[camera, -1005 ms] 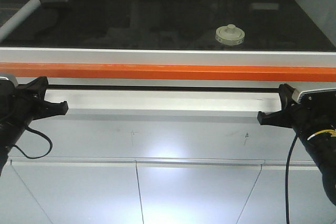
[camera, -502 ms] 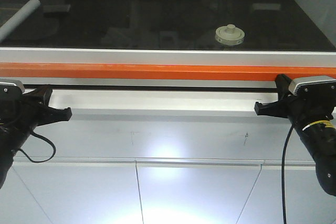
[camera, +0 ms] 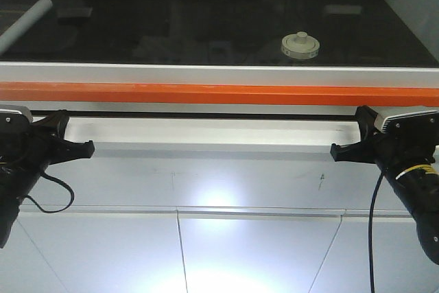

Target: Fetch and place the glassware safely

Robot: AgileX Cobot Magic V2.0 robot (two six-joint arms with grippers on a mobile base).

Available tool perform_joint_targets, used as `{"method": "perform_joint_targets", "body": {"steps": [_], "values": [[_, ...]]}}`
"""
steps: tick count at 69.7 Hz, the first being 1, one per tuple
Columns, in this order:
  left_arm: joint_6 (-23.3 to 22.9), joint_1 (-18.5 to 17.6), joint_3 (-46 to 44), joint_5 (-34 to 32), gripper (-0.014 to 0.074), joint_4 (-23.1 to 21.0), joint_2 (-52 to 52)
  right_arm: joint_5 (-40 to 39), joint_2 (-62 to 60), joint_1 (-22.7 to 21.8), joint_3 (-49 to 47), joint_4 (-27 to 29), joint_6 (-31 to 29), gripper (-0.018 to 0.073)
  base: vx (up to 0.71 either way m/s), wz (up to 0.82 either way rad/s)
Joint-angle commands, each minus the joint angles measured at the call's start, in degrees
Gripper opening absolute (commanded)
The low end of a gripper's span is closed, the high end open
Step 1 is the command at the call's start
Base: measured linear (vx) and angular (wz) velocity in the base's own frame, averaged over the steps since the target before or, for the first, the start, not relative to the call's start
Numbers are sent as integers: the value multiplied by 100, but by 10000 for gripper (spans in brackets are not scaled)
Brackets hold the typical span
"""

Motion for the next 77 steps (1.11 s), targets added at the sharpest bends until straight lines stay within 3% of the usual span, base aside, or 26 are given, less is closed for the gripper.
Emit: {"method": "perform_joint_targets", "body": {"steps": [1, 45, 77], "values": [[-35, -28, -115, -511, -7, -29, -169, -700, -236, 2, -69, 27, -7, -3, 0, 0], [-35, -28, -120, -874, -7, -69, 68, -737, 222, -7, -102, 163, -7, -3, 0, 0], [-29, -28, -120, -897, -7, -69, 68, -436, 399, -7, -716, 161, -7, -3, 0, 0]]}}
